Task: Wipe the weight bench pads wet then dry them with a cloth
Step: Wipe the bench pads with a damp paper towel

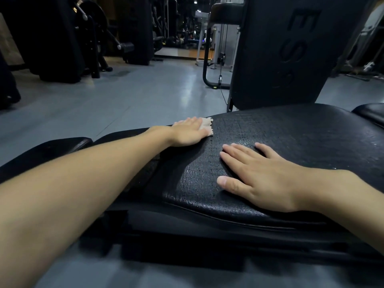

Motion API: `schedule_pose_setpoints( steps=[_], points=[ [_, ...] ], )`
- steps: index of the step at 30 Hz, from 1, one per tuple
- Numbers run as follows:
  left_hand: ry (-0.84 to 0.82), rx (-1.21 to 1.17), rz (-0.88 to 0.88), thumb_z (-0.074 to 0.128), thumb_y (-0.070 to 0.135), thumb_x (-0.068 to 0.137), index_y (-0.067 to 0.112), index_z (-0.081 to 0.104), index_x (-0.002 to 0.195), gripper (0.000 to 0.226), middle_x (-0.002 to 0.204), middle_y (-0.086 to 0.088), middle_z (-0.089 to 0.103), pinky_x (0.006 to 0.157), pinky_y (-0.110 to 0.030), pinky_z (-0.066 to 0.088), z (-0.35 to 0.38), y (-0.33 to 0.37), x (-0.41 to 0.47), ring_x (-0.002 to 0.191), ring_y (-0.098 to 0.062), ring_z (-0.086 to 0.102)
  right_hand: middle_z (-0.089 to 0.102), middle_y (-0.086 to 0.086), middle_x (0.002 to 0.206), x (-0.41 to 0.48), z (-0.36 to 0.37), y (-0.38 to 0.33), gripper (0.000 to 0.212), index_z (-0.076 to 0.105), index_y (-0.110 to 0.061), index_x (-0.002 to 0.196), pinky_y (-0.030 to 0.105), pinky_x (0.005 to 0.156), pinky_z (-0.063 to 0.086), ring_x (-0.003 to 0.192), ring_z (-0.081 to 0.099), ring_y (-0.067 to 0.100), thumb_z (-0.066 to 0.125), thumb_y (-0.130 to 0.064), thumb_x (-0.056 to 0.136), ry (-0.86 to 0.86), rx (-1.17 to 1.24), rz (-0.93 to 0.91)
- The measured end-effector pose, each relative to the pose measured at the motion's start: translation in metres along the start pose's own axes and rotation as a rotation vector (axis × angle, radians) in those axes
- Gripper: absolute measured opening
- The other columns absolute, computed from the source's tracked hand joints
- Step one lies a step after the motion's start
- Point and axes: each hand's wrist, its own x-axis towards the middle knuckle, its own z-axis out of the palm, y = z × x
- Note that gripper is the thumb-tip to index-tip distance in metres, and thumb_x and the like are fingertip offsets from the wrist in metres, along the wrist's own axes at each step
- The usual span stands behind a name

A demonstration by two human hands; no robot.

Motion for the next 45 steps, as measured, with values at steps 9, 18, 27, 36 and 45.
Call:
schedule_pose_setpoints(
  steps=[9, 18, 27, 36, 45],
  points=[
    [-0.096, 0.063, 0.223, 0.016, 0.052, 0.102, 0.020, -0.013, 0.156, 0.068, 0.163, 0.005, -0.019, 0.114, -0.020, -0.015, 0.008, 0.003, -0.133, 0.147, -0.005, -0.019, -0.005, -0.005, 0.166, 0.003, -0.002, -0.003, 0.080, 0.002, -0.023, 0.158, 0.047, 0.122, -0.004, 0.151, -0.012, 0.008, 0.012, -0.068, 0.093, 0.036, -0.016, 0.044],
    [-0.020, 0.024, 0.209, 0.012, 0.062, 0.097, 0.027, -0.011, 0.155, 0.071, 0.160, 0.017, -0.019, 0.113, -0.013, -0.015, 0.023, 0.000, -0.206, 0.141, 0.009, -0.025, -0.005, -0.007, 0.166, 0.010, -0.001, -0.016, 0.093, 0.000, -0.026, 0.159, 0.045, 0.122, -0.006, 0.149, -0.013, 0.004, 0.002, -0.075, 0.079, 0.065, 0.054, -0.012],
    [-0.078, 0.074, 0.126, 0.016, 0.047, 0.104, 0.022, -0.012, 0.155, 0.063, 0.164, 0.001, -0.014, 0.120, -0.024, -0.009, 0.012, -0.012, -0.127, 0.149, -0.007, -0.015, -0.016, -0.006, 0.164, 0.016, 0.003, -0.018, 0.097, -0.011, -0.027, 0.156, 0.048, 0.122, -0.006, 0.149, -0.019, 0.009, -0.007, -0.077, 0.073, 0.033, -0.023, -0.023],
    [-0.077, 0.006, -0.163, 0.015, 0.061, 0.089, 0.011, 0.001, 0.157, 0.085, 0.166, -0.008, -0.002, 0.123, -0.041, 0.003, -0.004, -0.041, -0.006, 0.152, -0.020, -0.001, -0.016, -0.006, 0.164, 0.015, 0.004, -0.020, 0.096, -0.009, -0.029, 0.157, 0.048, 0.122, -0.006, 0.149, -0.019, 0.009, -0.008, -0.076, 0.073, 0.050, -0.029, -0.025],
    [-0.072, 0.007, -0.089, 0.016, 0.043, 0.105, 0.013, -0.003, 0.157, 0.063, 0.165, -0.008, -0.005, 0.123, -0.037, -0.002, 0.002, -0.032, -0.055, 0.152, -0.019, -0.006, -0.014, -0.005, 0.165, 0.015, 0.004, -0.020, 0.095, -0.005, -0.029, 0.157, 0.048, 0.121, -0.007, 0.150, -0.017, 0.009, -0.004, -0.077, 0.076, 0.051, -0.002, -0.025]
  ],
)
